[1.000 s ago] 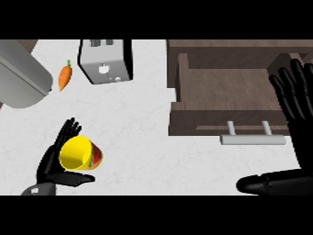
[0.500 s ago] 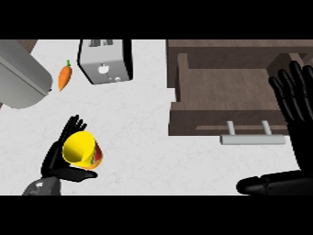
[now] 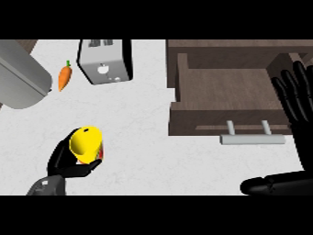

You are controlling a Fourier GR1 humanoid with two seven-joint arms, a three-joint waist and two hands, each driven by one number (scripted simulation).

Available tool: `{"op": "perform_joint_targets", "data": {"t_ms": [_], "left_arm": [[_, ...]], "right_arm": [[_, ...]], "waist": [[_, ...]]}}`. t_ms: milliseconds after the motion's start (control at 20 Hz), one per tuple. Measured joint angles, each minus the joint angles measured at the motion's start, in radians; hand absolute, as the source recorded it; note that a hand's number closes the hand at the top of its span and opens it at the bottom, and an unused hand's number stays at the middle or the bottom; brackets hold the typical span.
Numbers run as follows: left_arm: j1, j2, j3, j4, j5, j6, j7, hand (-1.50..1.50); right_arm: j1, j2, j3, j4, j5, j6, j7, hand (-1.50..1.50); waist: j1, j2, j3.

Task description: Pick up the cup, place it into the drawer and close the drawer

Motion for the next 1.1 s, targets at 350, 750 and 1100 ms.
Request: {"op": "perform_joint_targets", "data": {"t_ms": [350, 750, 1100], "left_arm": [[0.0, -0.007, -0.018, -0.024, -0.009, 0.053, -0.077, 1.5], [-0.011, -0.029, 0.056, -0.072, 0.055, 0.183, -0.127, 1.5], [-0.006, -0.049, 0.082, -0.213, 0.123, 0.226, -0.109, 1.5]], "right_arm": [[0.012, -0.001, -0.001, -0.011, -0.003, 0.003, 0.0, -1.5], [-0.007, -0.002, -0.001, -0.015, 0.002, -0.004, 0.014, -1.5], [-0.007, -0.012, -0.021, -0.02, -0.016, -0.002, 0.029, -1.5]], "waist": [[-0.001, 0.0, -0.001], [0.003, 0.0, -0.001], [0.008, -0.002, 0.0]]}}
